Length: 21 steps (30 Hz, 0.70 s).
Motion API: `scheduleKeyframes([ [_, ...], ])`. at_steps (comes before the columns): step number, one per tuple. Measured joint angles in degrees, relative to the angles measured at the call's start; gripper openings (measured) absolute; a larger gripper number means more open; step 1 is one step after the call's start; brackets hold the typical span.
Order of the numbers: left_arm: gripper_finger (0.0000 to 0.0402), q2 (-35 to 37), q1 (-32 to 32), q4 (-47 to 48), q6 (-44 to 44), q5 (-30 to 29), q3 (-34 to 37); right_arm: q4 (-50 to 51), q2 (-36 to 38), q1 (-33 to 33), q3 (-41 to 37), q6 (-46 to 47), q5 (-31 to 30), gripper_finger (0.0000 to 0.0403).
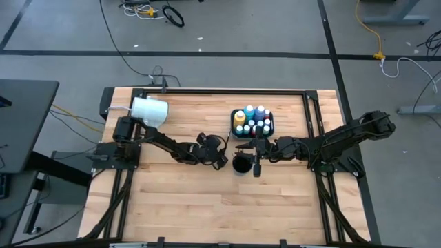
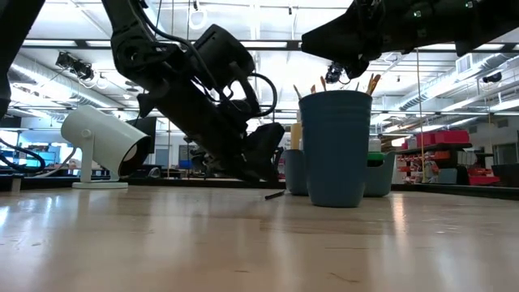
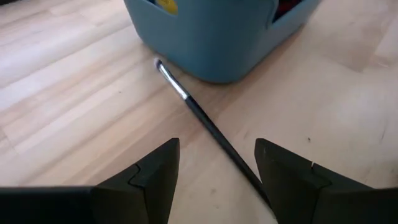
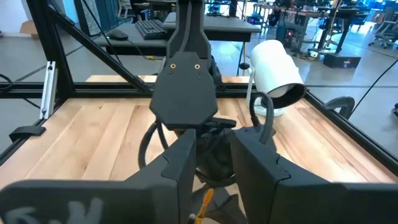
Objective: Pick & Place Paint Supplies
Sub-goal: Put the silver paint brush into the cup
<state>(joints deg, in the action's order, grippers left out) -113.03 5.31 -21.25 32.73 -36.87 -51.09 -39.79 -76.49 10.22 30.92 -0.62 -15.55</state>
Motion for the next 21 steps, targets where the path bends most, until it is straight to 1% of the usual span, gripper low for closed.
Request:
scheduleKeyframes([
  [6,0.0219,-0.6,0.0,-1.1,-0.2,0.8,0.0,0.0,0.0,0.0,0.0,0.0,0.0,0.0107],
  [9,0.0219,-2.2,0.1,-3.2,-0.7,2.2,-0.1,0.0,0.0,0.0,0.0,0.0,0.0,0.0107],
  [11,0.0219,-3.8,0.2,-3.8,-2.9,2.8,-0.5,-0.2,0.0,0.0,0.0,0.0,0.0,0.0107],
  [13,0.0219,-5.3,0.2,-4.2,-4.0,2.8,-1.5,0.1,0.0,0.0,0.0,0.0,0.0,0.0107],
  [16,0.0217,-6.7,0.5,-3.3,-3.7,0.5,-2.4,0.1,0.0,0.0,0.0,0.0,0.0,0.0107],
  [18,0.0207,-6.6,0.8,-1.7,-3.1,-0.2,-2.4,0.1,0.0,0.0,0.0,0.0,0.0,0.0107],
  [21,0.0176,-6.7,1.1,-0.4,-2.7,-0.3,-2.5,0.5,0.0,0.0,0.0,-0.1,0.0,0.0107],
])
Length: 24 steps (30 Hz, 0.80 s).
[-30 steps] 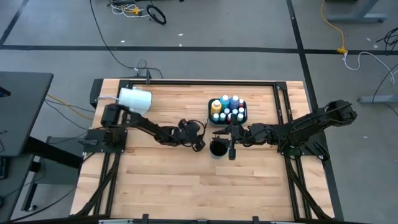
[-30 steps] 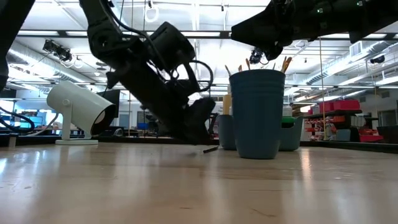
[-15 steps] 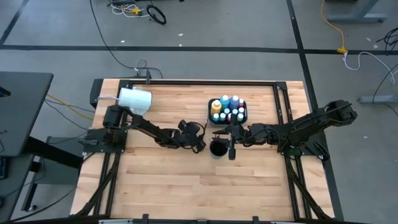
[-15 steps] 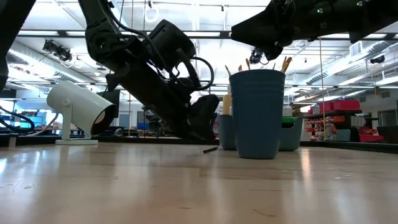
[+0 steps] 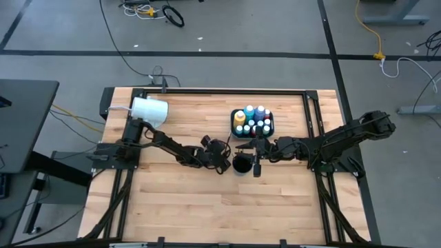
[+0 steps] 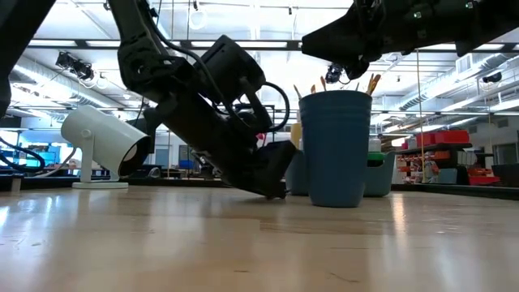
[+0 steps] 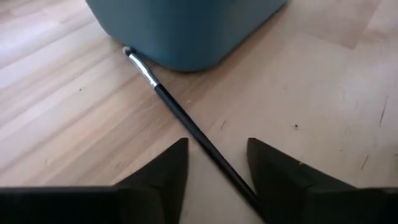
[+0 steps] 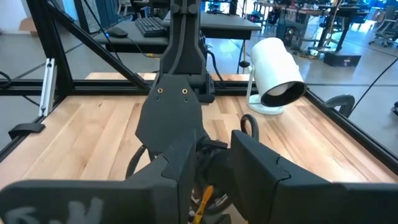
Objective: Pick & Place Paint Supplies
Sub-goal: Put the silver paint brush into the cup
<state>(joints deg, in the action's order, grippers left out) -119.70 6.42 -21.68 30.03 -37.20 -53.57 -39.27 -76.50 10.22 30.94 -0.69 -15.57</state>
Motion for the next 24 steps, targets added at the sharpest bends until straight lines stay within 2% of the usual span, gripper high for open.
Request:
scheduleKeyframes([
  [10,0.0016,0.2,1.0,6.8,8.4,-0.8,0.1,0.6,0.0,0.0,0.0,0.3,0.0,0.0107],
  [14,0.002,0.2,2.1,10.5,11.5,-3.9,0.0,0.8,0.0,0.0,0.0,0.3,0.1,0.0107],
  [19,0.0021,0.3,2.9,11.4,13.5,-2.8,0.0,1.0,0.0,0.0,0.0,0.3,0.2,0.0107],
  [24,0.0012,0.6,4.9,14.9,17.6,-4.2,0.0,1.0,0.0,0.0,0.0,-0.1,0.2,0.0107],
])
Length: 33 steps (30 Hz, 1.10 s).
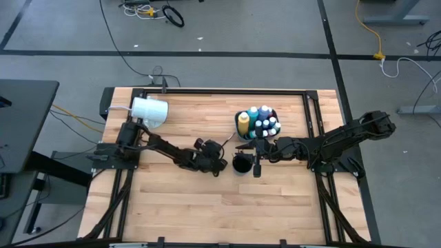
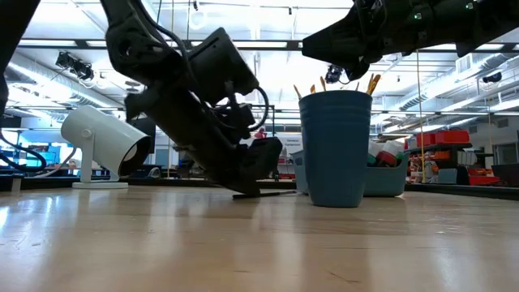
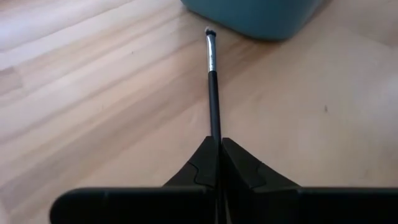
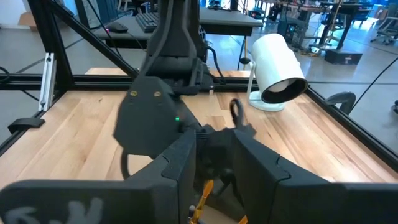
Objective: Pick & Place Paint Supplies
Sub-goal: Put the silver paint brush into the cup
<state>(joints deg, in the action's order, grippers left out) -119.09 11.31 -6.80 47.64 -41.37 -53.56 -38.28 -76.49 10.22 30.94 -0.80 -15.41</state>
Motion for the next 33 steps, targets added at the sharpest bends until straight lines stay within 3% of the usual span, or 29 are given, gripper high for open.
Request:
scheduleKeyframes([
  [12,0.0011,6.2,6.6,20.3,7.3,0.2,0.3,-0.8,0.0,0.0,0.0,-1.4,0.5,0.0107],
  [21,0.001,6.3,12.8,21.7,10.9,0.0,0.3,-5.7,0.0,0.1,0.1,-0.5,15.4,0.0107],
  [28,0.0016,6.5,17.8,22.8,7.9,0.1,0.3,-3.3,0.0,3.7,2.5,-0.7,16.0,0.0107],
  [33,0.0009,7.1,21.3,22.9,0.9,0.3,0.5,6.1,-1.2,8.2,8.2,-1.4,14.1,0.0107],
])
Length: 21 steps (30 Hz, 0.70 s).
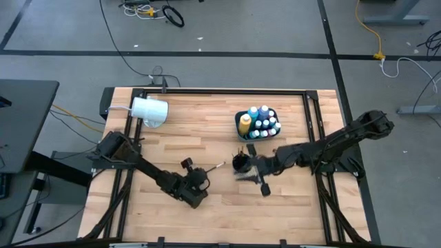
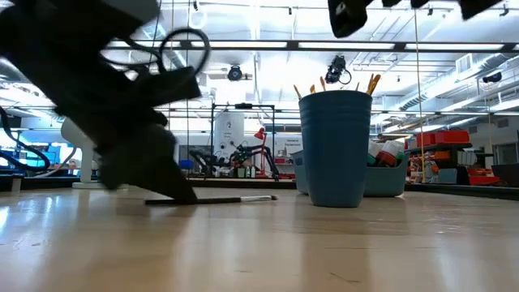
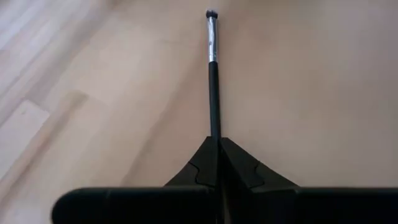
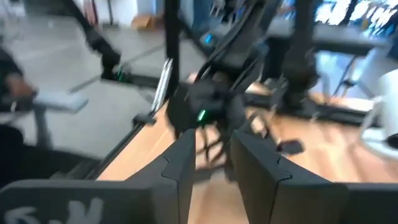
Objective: Pick & Place Paint Supplies
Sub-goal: Put the silver paint brush into the cup
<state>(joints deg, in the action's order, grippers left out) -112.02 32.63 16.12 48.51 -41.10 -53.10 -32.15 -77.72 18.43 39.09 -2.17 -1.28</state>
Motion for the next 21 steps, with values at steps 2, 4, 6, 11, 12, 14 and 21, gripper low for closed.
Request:
scheduleKeyframes([
  [2,0.0009,0.8,1.6,-0.2,-2.6,1.3,0.1,2.9,-2.5,2.5,2.5,-0.9,-0.7,0.0109],
  [4,0.0013,1.4,3.3,-0.9,-4.6,2.4,0.1,3.4,-5.8,5.0,4.8,-2.8,-0.6,0.0115],
  [6,0.0014,2.0,5.2,-2.0,-6.6,3.8,0.1,3.4,-9.8,7.3,7.0,-3.1,-0.7,0.0126],
  [11,0.0004,2.1,9.8,-9.2,-8.2,7.6,0.0,3.5,-18.6,11.3,11.1,-1.2,-4.3,0.0161],
  [12,0.0004,2.1,10.7,-10.8,-8.3,8.5,0.0,3.6,-20.2,11.8,11.7,-1.0,-5.7,0.0167],
  [14,0.0004,2.0,12.0,-14.4,-9.2,8.8,0.0,3.6,-23.1,12.6,12.4,1.2,-8.8,0.0174],
  [21,0.0003,1.8,13.3,-19.9,-8.6,8.1,0.2,7.9,-29.7,15.3,12.7,14.8,-11.4,0.0166],
])
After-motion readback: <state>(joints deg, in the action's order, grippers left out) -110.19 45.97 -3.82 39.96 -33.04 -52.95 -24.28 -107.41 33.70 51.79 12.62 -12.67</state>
